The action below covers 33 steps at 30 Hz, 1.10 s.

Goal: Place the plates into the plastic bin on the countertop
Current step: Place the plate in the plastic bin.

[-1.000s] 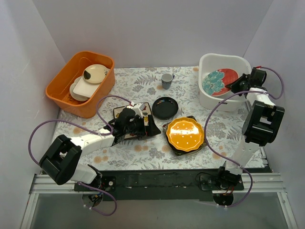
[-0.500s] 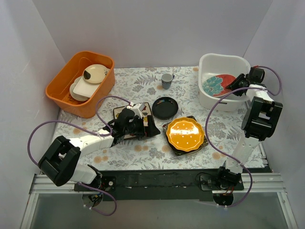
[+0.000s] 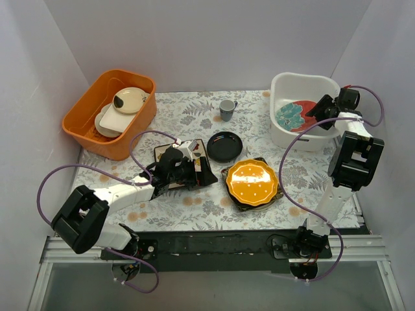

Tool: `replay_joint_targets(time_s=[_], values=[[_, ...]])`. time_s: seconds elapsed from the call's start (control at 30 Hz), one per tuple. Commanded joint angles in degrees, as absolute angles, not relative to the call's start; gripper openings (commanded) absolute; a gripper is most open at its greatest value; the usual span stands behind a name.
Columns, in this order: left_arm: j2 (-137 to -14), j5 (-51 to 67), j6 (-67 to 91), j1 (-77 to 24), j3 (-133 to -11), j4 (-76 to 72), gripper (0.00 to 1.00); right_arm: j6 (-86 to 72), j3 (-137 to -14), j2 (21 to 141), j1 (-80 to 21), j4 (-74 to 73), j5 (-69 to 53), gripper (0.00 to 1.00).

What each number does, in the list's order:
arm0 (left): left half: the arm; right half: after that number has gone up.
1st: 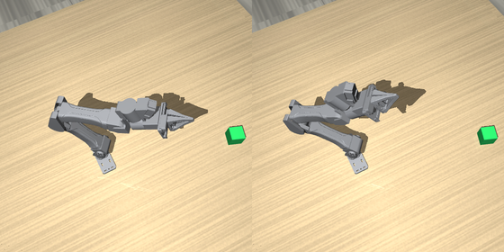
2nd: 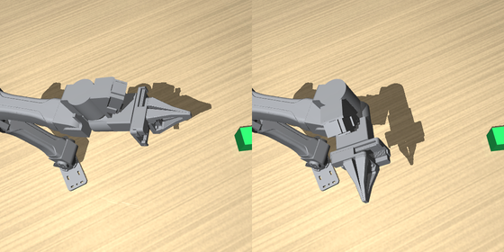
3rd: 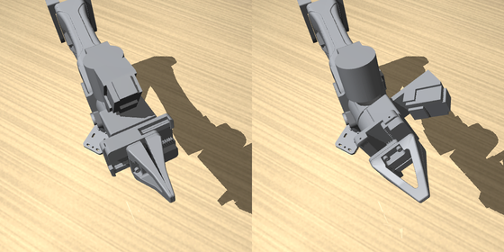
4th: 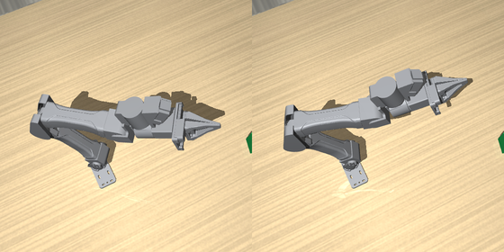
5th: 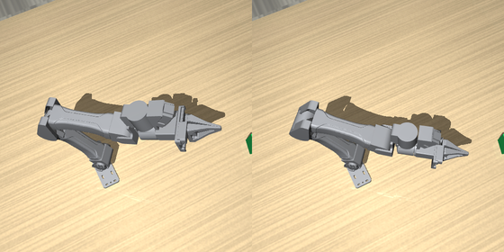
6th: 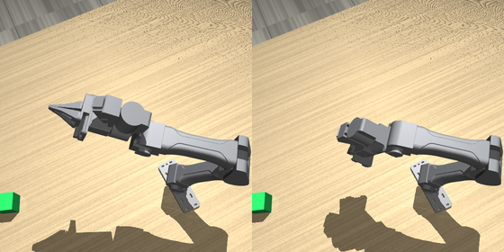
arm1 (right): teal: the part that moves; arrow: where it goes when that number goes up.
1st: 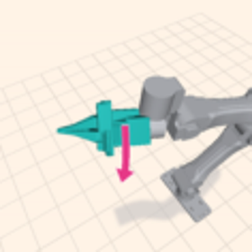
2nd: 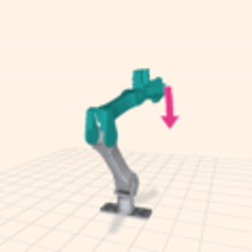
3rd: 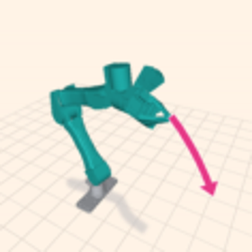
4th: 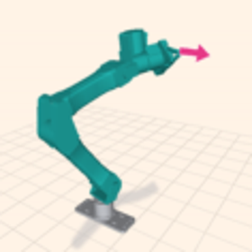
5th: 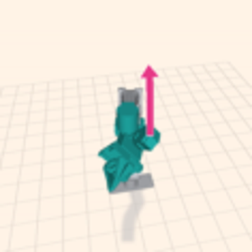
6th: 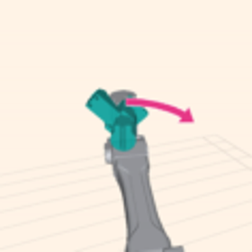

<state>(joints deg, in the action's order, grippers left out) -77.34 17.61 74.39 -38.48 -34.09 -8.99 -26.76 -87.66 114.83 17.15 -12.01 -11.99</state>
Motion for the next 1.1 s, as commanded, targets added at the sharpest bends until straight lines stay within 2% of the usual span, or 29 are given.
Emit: replay_joint_targets(time_s=[0.0,0.37,0.53,1.07], values=[[-74.8,16.6,73.7,-38.4,-33.7,-8.4,0.98,-25.0,-92.1,112.7,16.7,-10.9,-10.4,0.70],[-74.4,17.0,72.9,-38.4,-35.6,-6.9,0.98,-20.3,-88.4,108.4,14.9,-11.5,-0.3,0.81],[-75.3,17.4,73.1,-38.4,-35.8,-7.3,0.98,-17.7,-83.4,102.9,12.3,-5.6,7.4,0.82],[-77.6,19.0,73.5,-38.5,-37.9,-6.9,0.98,-17.4,-84.1,97.3,8.7,-5.3,1.1,0.84]])
